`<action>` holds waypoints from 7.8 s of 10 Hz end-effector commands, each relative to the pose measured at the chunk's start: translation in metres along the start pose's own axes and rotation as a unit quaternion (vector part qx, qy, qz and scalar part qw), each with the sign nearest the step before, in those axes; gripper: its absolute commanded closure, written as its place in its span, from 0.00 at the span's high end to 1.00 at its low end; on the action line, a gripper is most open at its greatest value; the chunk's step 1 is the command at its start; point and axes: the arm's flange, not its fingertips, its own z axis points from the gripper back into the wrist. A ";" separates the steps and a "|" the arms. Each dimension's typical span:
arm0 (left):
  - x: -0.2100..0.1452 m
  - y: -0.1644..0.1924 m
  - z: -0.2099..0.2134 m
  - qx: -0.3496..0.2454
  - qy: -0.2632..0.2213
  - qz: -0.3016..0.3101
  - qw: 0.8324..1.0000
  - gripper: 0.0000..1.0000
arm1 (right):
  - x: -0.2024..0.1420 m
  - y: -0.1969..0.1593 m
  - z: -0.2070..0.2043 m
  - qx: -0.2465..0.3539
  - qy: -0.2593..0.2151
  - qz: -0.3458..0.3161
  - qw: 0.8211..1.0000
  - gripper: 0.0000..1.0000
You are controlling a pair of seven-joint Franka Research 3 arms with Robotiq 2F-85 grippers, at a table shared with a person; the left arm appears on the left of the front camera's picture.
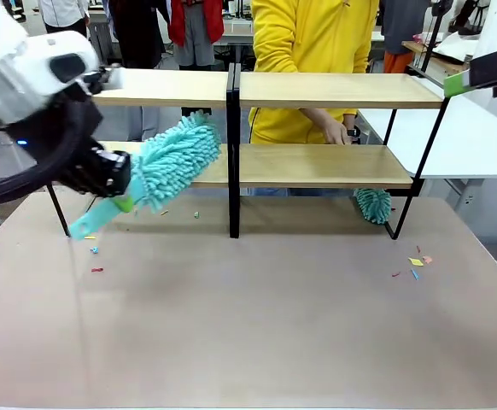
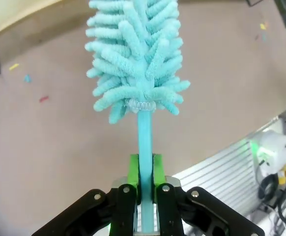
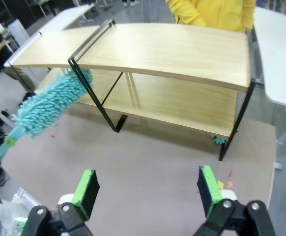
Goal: Clean the shelves.
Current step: Clean another randomly selected level of the Shelf with the Duster, then place the Duster on the table.
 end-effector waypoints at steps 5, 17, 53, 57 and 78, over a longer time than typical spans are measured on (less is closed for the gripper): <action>0.055 -0.009 -0.051 0.102 0.013 0.068 0.992 0.13 | 0.001 -0.001 0.000 0.000 -0.001 -0.001 1.000 1.00; 0.055 0.083 0.008 0.262 -0.015 0.370 0.891 0.13 | 0.001 -0.001 0.000 0.000 -0.001 -0.001 1.000 1.00; -0.169 0.301 0.334 -0.354 -0.118 -0.177 0.911 0.13 | -0.003 0.011 -0.006 0.037 0.061 -0.006 0.997 1.00; -0.135 0.202 0.197 -0.394 0.304 -0.344 0.796 0.13 | -0.124 -0.001 -0.114 0.243 0.304 -0.146 0.910 1.00; -0.001 0.266 -0.082 -0.321 0.262 -0.212 0.885 0.72 | -0.181 -0.156 -0.100 0.398 0.350 -0.405 0.745 1.00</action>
